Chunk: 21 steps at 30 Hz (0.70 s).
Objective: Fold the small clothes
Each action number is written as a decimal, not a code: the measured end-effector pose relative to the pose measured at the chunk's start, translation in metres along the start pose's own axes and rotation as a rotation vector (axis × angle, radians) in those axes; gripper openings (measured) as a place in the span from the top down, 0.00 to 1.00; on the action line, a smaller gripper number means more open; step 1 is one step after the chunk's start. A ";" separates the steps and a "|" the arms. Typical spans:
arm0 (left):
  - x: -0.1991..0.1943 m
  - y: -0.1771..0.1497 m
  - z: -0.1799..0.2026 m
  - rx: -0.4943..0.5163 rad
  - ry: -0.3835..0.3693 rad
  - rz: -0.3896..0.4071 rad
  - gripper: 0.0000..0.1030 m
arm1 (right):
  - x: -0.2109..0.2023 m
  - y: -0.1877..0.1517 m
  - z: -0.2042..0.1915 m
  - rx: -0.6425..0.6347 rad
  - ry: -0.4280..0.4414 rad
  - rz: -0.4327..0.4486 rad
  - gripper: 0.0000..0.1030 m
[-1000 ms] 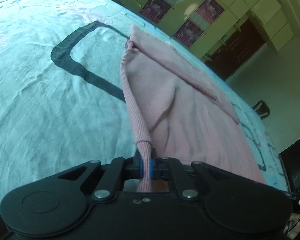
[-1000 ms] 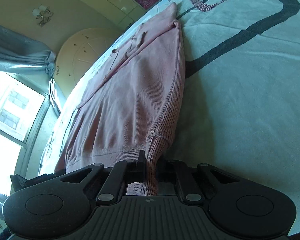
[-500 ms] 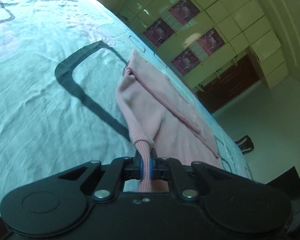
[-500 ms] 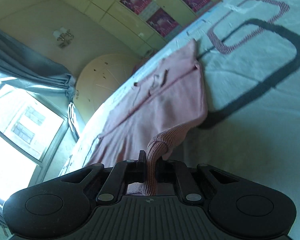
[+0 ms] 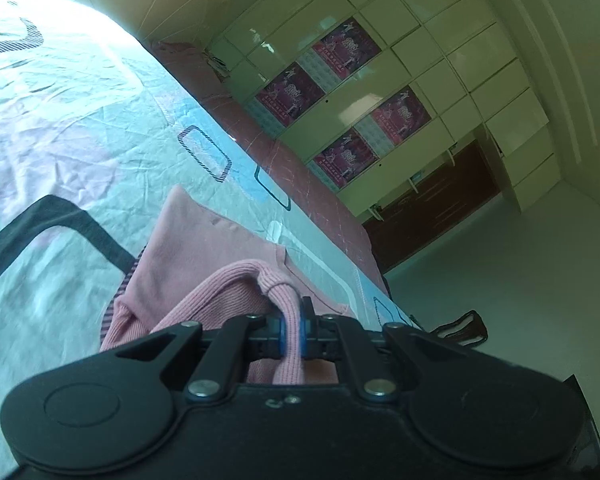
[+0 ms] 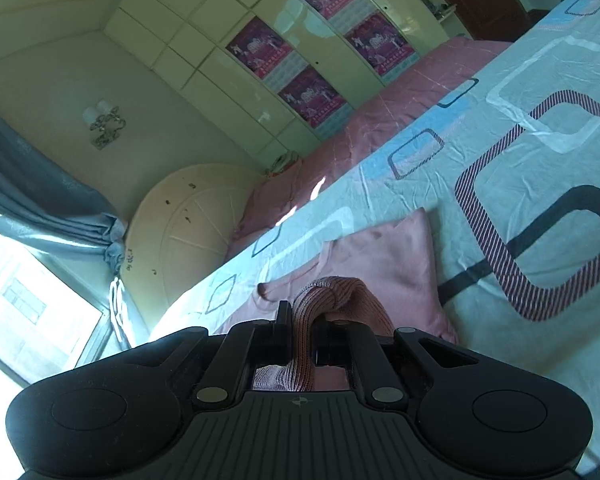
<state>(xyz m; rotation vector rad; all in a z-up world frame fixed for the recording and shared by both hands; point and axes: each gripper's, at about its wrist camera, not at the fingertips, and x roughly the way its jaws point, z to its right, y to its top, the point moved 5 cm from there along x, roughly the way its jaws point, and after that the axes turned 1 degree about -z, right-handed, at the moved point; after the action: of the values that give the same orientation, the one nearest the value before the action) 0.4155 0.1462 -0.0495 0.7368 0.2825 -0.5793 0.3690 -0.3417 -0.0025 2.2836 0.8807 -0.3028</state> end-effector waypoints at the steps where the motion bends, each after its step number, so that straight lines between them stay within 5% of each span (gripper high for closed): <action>1: 0.017 0.007 -0.003 0.003 0.015 -0.014 0.96 | 0.020 0.010 0.008 0.015 -0.018 -0.014 0.93; 11: 0.146 0.045 -0.048 0.060 0.111 -0.185 0.94 | 0.151 0.046 0.077 0.131 -0.139 -0.135 0.93; 13: 0.150 0.049 -0.050 0.062 0.101 -0.186 0.79 | 0.161 0.050 0.081 0.114 -0.140 -0.148 0.90; 14: 0.147 0.053 -0.049 0.060 0.082 -0.167 0.72 | 0.162 0.052 0.082 0.109 -0.147 -0.144 0.73; 15: 0.143 0.056 -0.047 0.071 0.065 -0.141 0.53 | 0.158 0.055 0.081 0.096 -0.140 -0.120 0.43; 16: 0.137 0.062 -0.044 0.099 0.069 -0.104 0.32 | 0.149 0.059 0.078 0.062 -0.128 -0.068 0.34; 18: 0.127 0.070 -0.040 0.175 0.093 -0.046 0.18 | 0.141 0.065 0.076 0.039 -0.109 -0.037 0.31; 21: 0.134 0.076 -0.036 0.297 0.108 -0.117 0.32 | 0.142 0.070 0.074 -0.059 -0.147 -0.054 0.32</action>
<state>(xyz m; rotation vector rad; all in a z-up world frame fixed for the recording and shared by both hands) 0.5672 0.1638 -0.0916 1.0459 0.3459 -0.7025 0.5232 -0.3557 -0.0837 2.1559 0.8645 -0.4569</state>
